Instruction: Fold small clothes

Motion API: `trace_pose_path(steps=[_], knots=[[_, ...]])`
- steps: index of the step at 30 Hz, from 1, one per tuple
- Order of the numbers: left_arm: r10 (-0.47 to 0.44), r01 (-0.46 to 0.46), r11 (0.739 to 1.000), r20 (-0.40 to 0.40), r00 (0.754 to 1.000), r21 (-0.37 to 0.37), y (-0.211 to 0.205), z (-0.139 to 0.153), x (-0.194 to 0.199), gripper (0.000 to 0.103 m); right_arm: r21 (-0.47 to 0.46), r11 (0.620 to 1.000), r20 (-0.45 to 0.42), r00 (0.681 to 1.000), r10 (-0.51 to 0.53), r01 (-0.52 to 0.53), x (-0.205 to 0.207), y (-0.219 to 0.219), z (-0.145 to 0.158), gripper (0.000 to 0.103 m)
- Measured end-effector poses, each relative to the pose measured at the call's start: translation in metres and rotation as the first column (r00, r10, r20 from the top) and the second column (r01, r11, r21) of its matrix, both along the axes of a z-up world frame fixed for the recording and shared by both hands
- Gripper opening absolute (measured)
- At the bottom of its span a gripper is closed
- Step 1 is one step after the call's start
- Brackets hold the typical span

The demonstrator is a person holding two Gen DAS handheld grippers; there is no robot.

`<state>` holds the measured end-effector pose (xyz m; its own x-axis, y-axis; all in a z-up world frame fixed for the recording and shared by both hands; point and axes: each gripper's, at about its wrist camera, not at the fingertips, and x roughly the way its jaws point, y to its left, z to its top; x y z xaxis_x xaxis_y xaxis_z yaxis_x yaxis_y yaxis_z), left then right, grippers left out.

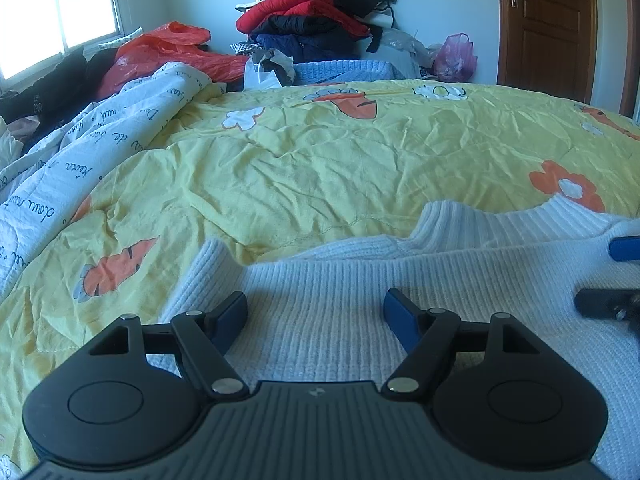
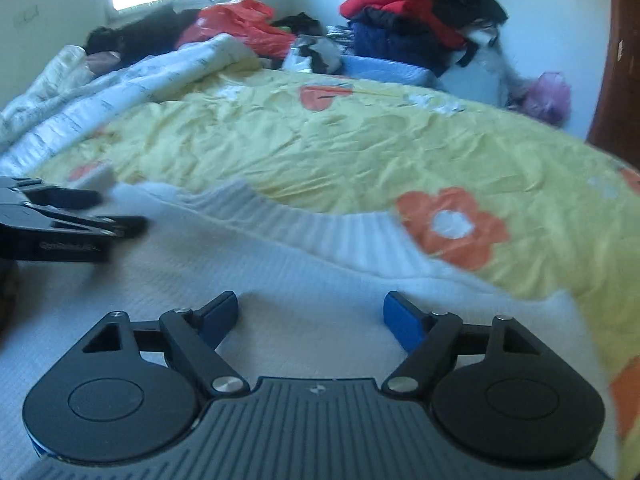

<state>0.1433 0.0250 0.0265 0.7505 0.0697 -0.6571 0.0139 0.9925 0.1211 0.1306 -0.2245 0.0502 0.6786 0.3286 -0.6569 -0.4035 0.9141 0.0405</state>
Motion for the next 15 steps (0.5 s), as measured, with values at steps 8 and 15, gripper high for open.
trace_pose_path(steps=[8, 15], knots=[[0.001, -0.001, 1.000, 0.001, 1.000, -0.009, -0.001, 0.000, 0.001, 0.077, 0.062, 0.988, -0.037, 0.989, -0.143, 0.145, 0.005, -0.070, -0.004, 0.079], [0.001, -0.001, 1.000, 0.000, 1.000, -0.013, 0.000, -0.001, 0.002, 0.077, 0.103, 0.970, -0.011, 0.975, -0.220, 0.220, -0.010, -0.083, 0.017, 0.081]])
